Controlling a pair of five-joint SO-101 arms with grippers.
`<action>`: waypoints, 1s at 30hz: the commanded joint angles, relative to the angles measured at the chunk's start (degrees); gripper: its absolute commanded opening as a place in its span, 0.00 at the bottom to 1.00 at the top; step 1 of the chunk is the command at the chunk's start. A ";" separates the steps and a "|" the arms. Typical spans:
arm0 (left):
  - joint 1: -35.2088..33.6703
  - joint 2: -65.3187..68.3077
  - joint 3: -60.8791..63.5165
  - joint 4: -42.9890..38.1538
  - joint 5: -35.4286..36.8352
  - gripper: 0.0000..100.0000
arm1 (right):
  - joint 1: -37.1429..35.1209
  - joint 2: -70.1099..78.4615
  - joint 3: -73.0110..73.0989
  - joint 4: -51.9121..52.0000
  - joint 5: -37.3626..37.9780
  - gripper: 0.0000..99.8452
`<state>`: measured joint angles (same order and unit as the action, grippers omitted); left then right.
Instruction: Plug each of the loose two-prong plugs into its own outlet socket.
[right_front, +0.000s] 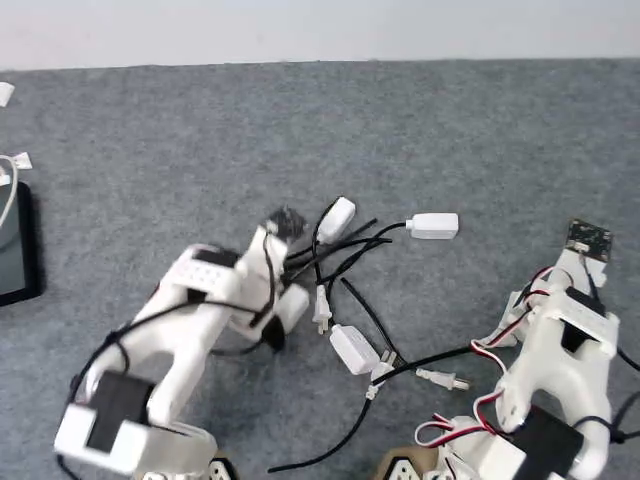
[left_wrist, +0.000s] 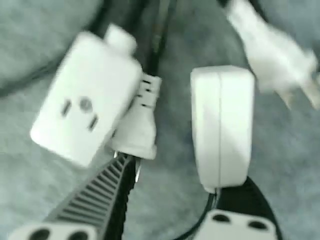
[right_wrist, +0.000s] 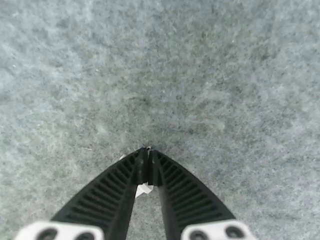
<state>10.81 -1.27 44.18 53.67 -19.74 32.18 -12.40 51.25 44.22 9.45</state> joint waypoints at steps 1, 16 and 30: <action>-2.37 7.91 -13.93 -7.21 0.97 0.01 | -0.31 0.04 -2.29 0.75 0.79 0.03; -0.53 7.65 -26.42 0.88 7.82 0.15 | -0.57 0.04 -2.29 0.75 0.79 0.03; 18.37 -28.40 4.70 11.78 9.49 0.23 | -0.57 0.04 -2.29 0.75 0.79 0.03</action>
<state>19.52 -17.71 39.60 65.01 -11.03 32.18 -12.40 51.25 44.22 9.45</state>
